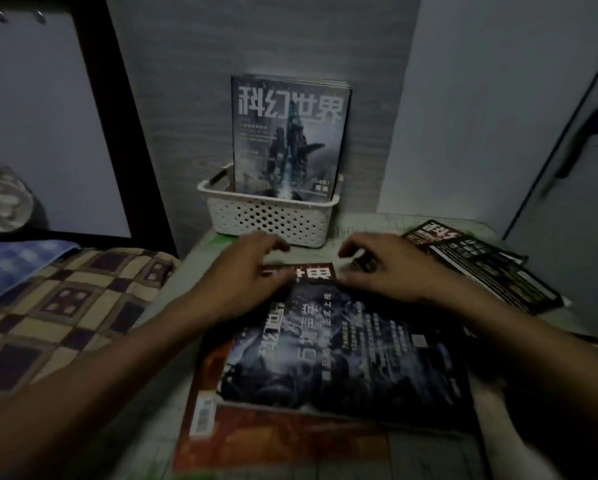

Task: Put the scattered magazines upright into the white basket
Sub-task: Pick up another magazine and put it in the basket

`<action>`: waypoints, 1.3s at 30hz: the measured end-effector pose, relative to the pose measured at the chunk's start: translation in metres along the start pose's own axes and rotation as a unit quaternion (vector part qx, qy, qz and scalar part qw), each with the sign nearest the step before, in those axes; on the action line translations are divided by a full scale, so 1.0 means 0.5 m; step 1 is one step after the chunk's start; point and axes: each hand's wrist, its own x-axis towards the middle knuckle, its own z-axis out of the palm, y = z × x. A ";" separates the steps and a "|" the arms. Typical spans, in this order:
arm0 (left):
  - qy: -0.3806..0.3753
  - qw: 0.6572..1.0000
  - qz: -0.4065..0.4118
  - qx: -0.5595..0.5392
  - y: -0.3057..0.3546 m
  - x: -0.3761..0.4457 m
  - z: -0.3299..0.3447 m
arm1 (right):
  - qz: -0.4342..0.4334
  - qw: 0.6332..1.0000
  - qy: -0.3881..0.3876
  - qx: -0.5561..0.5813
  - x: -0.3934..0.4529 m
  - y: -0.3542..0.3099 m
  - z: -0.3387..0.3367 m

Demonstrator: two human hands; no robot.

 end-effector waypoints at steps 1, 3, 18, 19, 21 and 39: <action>-0.093 0.995 0.003 0.030 0.015 -0.022 0.003 | 0.032 0.997 -0.069 -0.033 -0.023 0.004 -0.006; -0.202 0.975 -0.005 0.088 0.042 -0.053 0.006 | 0.076 0.985 -0.142 -0.064 -0.046 0.007 -0.018; 0.018 0.836 -0.068 -0.545 0.304 -0.096 -0.149 | -0.088 0.948 0.243 0.186 -0.192 -0.274 -0.094; 0.074 0.840 -0.073 -0.532 0.310 -0.097 -0.154 | -0.104 0.955 0.189 0.206 -0.196 -0.276 -0.084; 0.175 0.842 -0.111 -0.499 0.291 -0.106 -0.151 | -0.100 0.950 0.124 0.269 -0.197 -0.254 -0.074; 0.105 0.952 -0.070 -0.281 0.041 -0.159 -0.132 | 0.018 0.901 0.178 0.396 -0.113 -0.129 0.058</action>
